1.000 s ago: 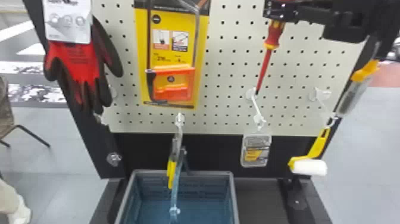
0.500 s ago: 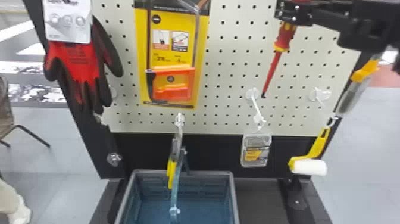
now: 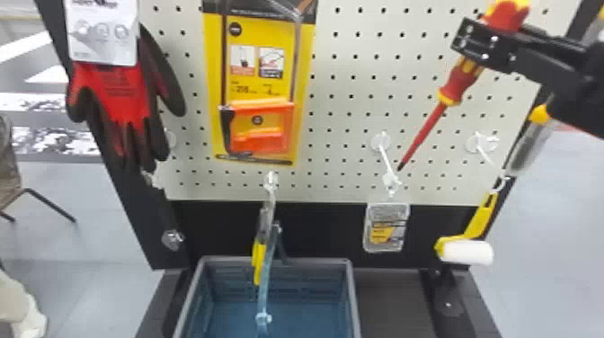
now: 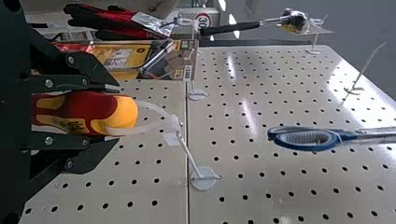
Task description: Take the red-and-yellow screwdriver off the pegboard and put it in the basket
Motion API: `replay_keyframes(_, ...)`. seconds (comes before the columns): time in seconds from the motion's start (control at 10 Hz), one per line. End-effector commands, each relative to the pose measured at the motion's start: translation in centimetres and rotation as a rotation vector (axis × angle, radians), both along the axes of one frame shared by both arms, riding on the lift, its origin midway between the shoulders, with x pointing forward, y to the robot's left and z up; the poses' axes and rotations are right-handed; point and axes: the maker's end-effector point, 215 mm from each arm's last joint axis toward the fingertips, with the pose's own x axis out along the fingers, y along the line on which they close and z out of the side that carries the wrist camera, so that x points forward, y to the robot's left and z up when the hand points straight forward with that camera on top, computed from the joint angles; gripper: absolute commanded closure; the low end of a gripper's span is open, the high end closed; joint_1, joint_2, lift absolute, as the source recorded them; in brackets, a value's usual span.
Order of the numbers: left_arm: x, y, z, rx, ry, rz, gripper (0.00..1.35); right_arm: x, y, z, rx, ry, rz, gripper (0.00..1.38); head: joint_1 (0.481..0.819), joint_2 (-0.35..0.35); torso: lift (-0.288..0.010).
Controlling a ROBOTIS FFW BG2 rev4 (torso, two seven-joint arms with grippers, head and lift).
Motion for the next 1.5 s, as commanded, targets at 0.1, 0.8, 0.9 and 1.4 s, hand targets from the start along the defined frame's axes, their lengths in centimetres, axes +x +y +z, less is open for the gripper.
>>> replay_keyframes(0.1, 0.0, 0.0, 0.1, 0.0, -0.002, 0.0, 0.31, 0.6, -0.6, -1.8, 0.097, 0.055, -0.021, 1.17, 0.549, 0.0, -0.1)
replay_keyframes(0.8, 0.2, -0.3, -0.1, -0.001, 0.001, -0.004, 0.31, 2.0, -2.2, -10.3, 0.265, 0.242, -0.053, 1.17, 0.549, 0.0, -0.1)
replay_keyframes(0.9, 0.1, -0.3, -0.2, 0.0, 0.003, -0.003, 0.31, 2.1, -1.9, -11.3, 0.273, 0.262, -0.049, 1.17, 0.549, 0.0, -0.1)
replay_keyframes(1.4, 0.1, -0.3, -0.5, 0.001, 0.007, -0.004, 0.31, 2.6, -0.9, -16.2, 0.395, 0.351, -0.056, 1.17, 0.549, 0.0, -0.1)
